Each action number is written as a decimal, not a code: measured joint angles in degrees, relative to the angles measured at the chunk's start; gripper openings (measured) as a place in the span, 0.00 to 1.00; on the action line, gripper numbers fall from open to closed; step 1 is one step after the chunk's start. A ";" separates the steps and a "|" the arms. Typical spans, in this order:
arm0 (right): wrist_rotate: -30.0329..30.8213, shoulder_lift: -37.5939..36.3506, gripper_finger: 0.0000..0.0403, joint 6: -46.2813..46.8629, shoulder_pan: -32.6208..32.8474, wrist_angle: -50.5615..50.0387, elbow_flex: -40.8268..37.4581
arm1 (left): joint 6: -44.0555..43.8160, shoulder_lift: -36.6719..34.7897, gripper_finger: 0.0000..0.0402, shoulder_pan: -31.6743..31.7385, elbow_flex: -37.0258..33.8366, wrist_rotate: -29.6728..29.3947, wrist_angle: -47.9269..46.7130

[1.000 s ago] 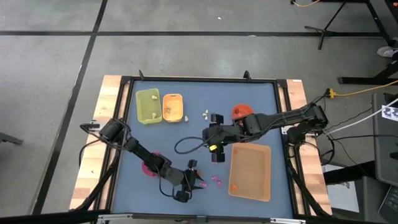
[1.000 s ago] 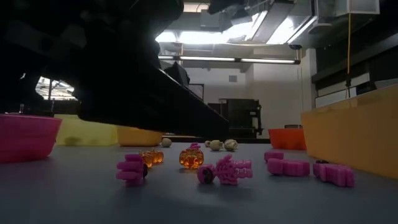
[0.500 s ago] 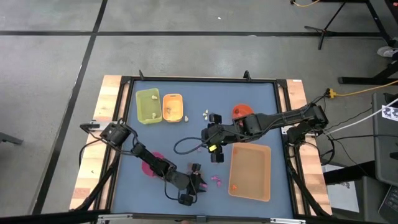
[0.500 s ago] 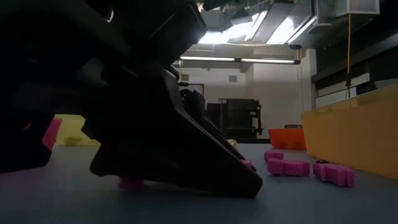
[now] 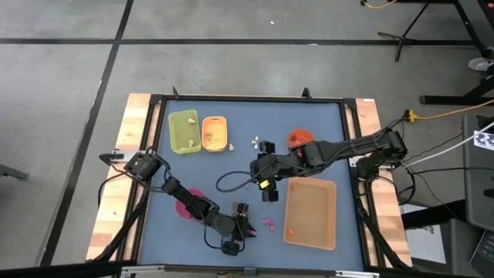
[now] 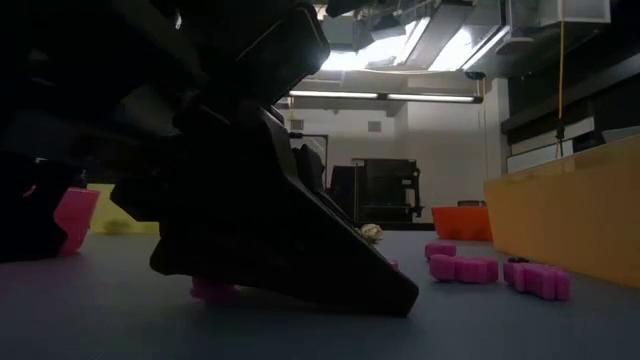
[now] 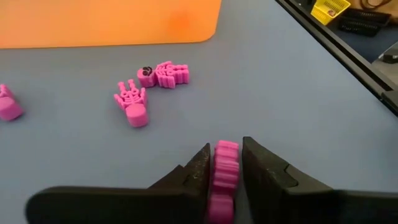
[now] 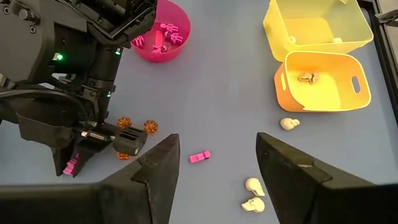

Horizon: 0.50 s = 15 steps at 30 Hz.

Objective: Sort Halloween decoration
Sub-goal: Put the pink skeleton toy into the red bowl

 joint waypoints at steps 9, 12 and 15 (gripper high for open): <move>-0.03 0.00 0.52 0.02 0.00 -0.20 0.00 | 0.03 -0.10 0.08 0.00 -0.10 -0.07 -0.25; -0.05 0.02 0.52 0.02 0.00 -0.23 0.00 | 0.15 -0.54 0.06 0.07 -0.13 -0.27 -0.66; -0.11 0.02 0.52 0.02 0.00 -0.31 0.00 | 2.02 -1.56 0.05 0.09 -0.24 -1.56 -1.27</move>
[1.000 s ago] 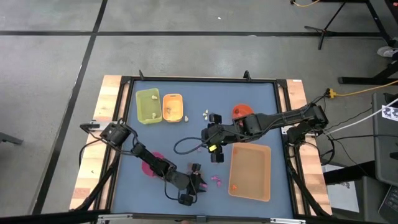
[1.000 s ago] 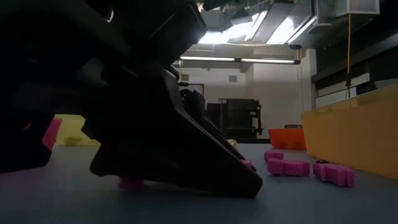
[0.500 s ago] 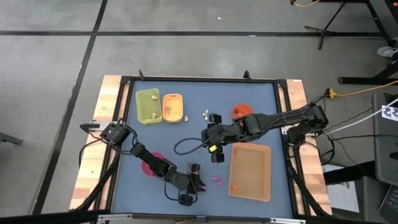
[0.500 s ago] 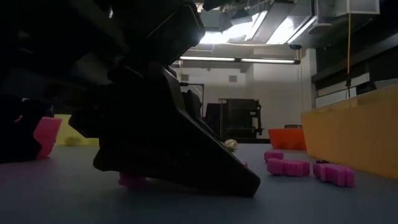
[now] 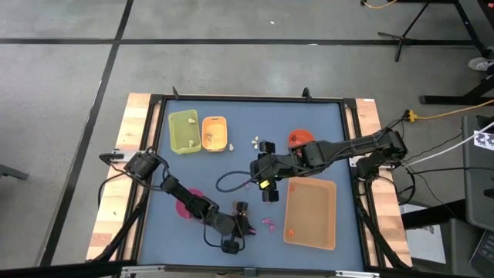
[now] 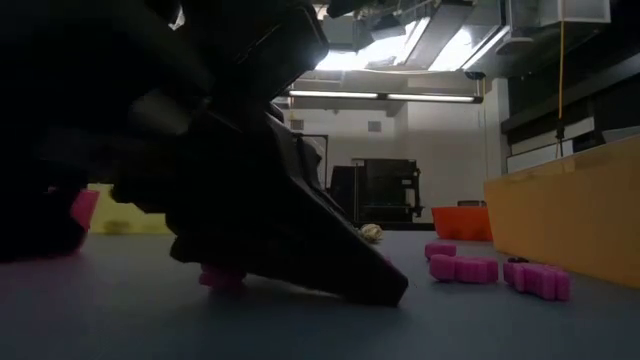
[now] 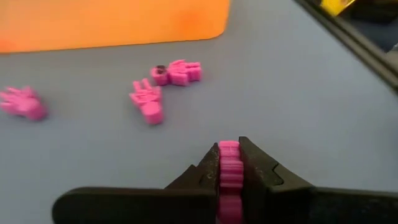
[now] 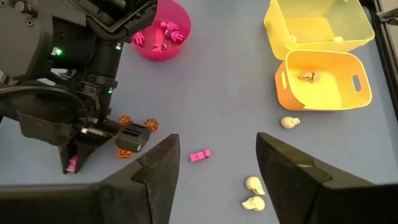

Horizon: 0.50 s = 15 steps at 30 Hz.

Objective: Sort Halloween decoration
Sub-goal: Put the pink skeleton toy into the red bowl

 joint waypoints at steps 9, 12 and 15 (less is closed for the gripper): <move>-0.06 0.00 0.52 0.00 0.00 -0.06 0.00 | 1.29 -6.12 0.05 0.22 -0.09 -3.45 -6.55; -0.04 0.00 0.52 0.02 -0.02 -0.04 0.00 | 1.26 -8.51 0.05 0.17 -0.09 -3.39 -8.78; -0.08 0.00 0.52 0.00 0.00 -0.11 0.00 | 1.09 -11.94 0.05 -0.02 -0.07 -3.26 -12.58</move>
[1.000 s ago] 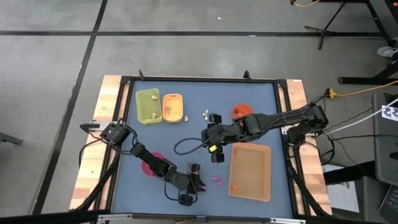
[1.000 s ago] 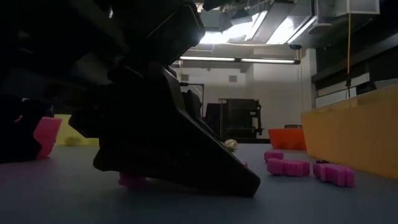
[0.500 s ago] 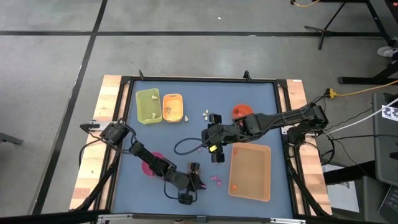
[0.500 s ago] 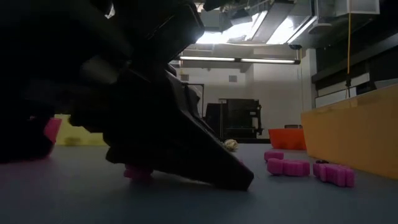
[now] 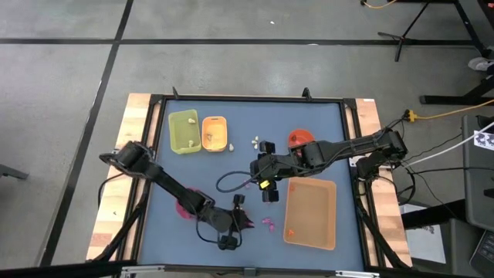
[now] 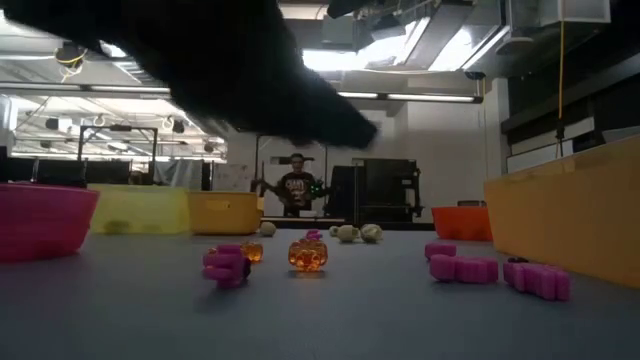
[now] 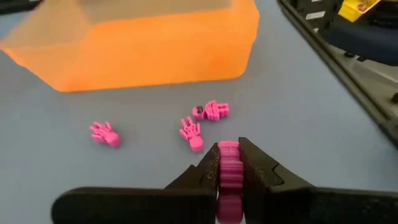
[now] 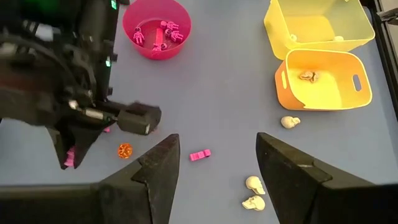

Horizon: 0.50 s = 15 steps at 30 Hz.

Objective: Sort Halloween decoration
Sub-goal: Put the pink skeleton toy into the red bowl

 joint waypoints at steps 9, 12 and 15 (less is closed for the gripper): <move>-0.20 0.02 0.52 0.00 0.00 -0.51 0.00 | -5.65 -13.89 0.05 -2.76 0.07 2.18 -23.63; -0.20 0.02 0.52 -0.43 0.00 -1.15 0.00 | -10.19 -18.55 0.05 -4.27 0.07 3.26 -32.00; -0.18 0.02 0.52 -2.65 0.00 -2.23 0.00 | -15.98 -22.66 0.05 -6.09 0.07 3.66 -40.77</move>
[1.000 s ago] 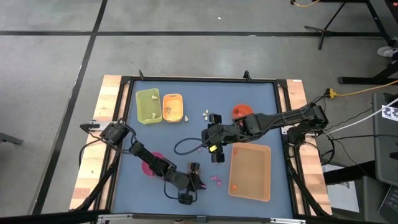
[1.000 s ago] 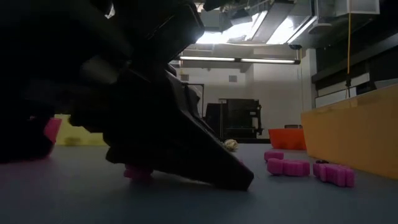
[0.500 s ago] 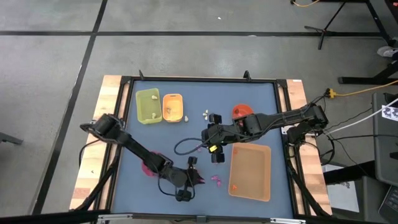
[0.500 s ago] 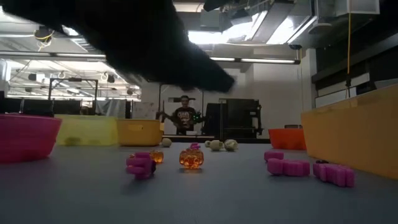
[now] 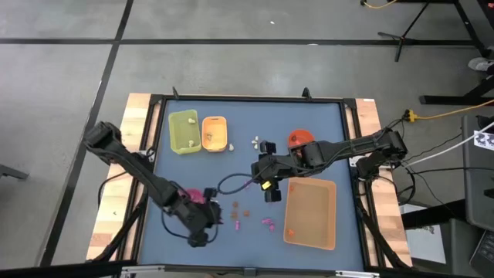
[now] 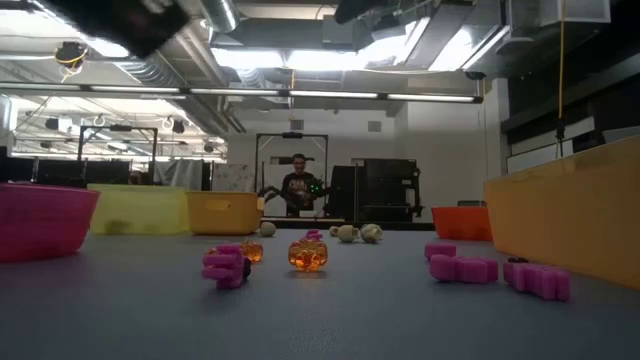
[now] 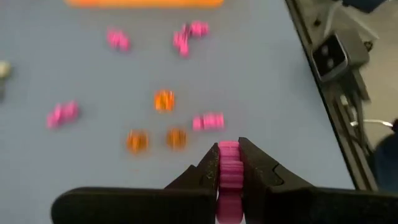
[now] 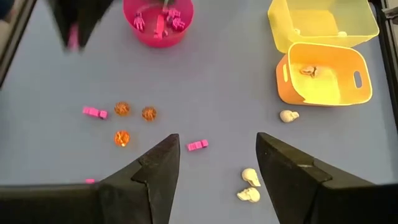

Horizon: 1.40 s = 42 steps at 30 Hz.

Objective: Sort Halloween decoration
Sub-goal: Put the pink skeleton toy into the red bowl, then put the white skull toy into the yellow bin

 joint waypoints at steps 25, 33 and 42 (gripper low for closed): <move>0.66 0.02 0.52 -4.48 -1.75 -2.12 0.00 | -24.11 -4.98 0.06 -8.06 0.02 -3.23 -31.80; 1.25 0.02 0.52 -4.75 -3.36 -2.10 0.00 | -26.86 -4.98 0.16 -8.03 0.02 -3.67 -32.15; 2.39 0.32 0.52 -2.51 -5.92 -2.57 -3.79 | -28.20 -4.98 0.29 -8.03 0.02 -3.67 -32.22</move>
